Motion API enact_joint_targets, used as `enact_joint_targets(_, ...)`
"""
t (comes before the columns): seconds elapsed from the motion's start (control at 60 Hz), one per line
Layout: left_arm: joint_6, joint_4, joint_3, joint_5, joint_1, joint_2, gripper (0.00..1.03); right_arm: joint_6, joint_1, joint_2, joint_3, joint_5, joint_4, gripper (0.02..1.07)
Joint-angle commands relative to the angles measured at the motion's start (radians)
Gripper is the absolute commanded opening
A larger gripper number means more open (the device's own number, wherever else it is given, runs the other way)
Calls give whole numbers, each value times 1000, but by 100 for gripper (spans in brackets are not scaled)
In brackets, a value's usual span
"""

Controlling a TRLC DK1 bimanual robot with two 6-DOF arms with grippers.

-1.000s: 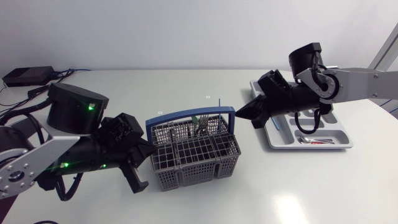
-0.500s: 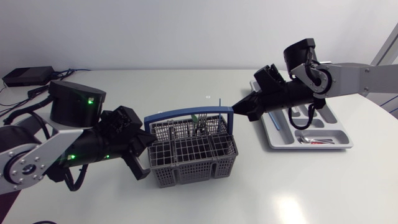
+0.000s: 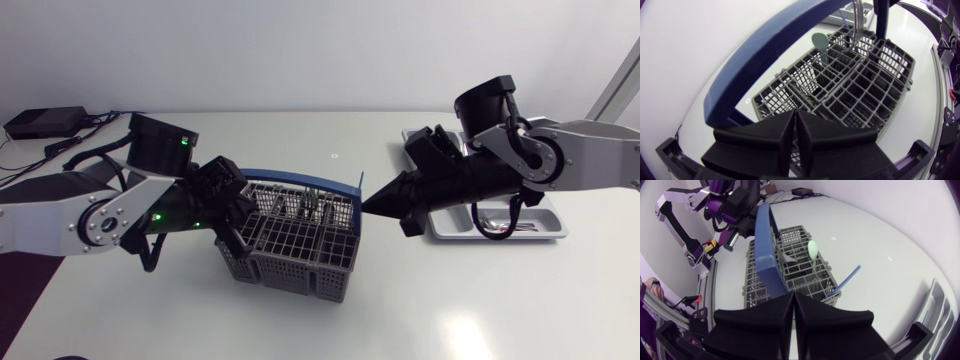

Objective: Unload the cutlery basket into the drawer organizer.

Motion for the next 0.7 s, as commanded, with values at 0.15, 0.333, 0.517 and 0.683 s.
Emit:
enact_joint_targets(0.15, 30, 30, 69, -1, 13, 62, 6, -4, -17, -65, -47, -5, -26, 8)
enact_joint_targets(0.333, 30, 13, 29, -1, 14, -4, 6, 4, -106, -8, -16, -2, -3, 28)
enact_joint_targets(0.517, 29, -33, -32, 0, 8, -110, 6, 36, -108, 47, 10, 10, 43, 45)
enact_joint_targets(0.683, 29, -68, -76, 3, 5, -187, 6, 85, -91, 104, 51, 24, 89, 52)
